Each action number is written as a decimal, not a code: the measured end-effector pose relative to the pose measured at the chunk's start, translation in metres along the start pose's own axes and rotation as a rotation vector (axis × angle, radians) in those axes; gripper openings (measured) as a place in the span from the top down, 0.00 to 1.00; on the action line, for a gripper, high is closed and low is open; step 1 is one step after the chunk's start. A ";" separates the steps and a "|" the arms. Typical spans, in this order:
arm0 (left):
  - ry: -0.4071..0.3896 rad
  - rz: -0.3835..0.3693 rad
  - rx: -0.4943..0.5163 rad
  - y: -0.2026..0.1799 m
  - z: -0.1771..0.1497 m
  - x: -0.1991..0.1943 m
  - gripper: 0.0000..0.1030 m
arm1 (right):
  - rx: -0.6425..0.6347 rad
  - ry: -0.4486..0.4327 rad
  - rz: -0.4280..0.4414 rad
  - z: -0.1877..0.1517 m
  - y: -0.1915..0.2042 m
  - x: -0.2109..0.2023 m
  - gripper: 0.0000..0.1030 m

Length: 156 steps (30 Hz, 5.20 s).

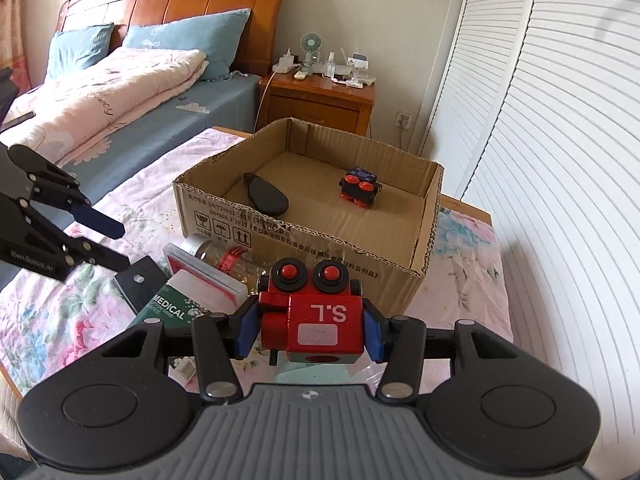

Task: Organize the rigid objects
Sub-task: 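Lift both held objects and carry them over the cardboard box, then open right gripper to drop the red car while left gripper releases the black case, then move both tools back toward the MEDICAL cotton swab tub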

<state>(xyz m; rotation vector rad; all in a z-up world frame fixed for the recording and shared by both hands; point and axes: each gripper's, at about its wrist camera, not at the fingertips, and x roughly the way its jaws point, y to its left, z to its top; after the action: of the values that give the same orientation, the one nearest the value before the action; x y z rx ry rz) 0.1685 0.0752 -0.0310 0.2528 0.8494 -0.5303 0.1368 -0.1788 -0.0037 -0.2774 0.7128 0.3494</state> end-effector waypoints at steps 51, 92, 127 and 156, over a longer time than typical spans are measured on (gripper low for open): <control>-0.094 0.043 -0.017 -0.006 0.056 -0.020 0.33 | -0.026 -0.078 -0.071 0.074 -0.032 0.048 0.16; -0.092 0.192 -0.100 0.030 0.154 0.067 0.05 | 0.110 -0.055 -0.093 0.014 -0.033 0.005 0.00; -0.014 0.163 -0.167 -0.089 0.012 0.042 0.01 | 0.316 0.017 -0.165 -0.096 -0.060 0.006 0.00; 0.004 0.202 -0.342 -0.036 -0.048 0.001 0.01 | 0.148 0.017 0.101 -0.066 -0.001 0.012 0.00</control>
<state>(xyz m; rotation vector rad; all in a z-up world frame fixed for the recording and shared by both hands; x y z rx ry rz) 0.1188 0.0647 -0.0621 0.0250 0.8926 -0.1902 0.1068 -0.2013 -0.0594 -0.1041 0.7671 0.3883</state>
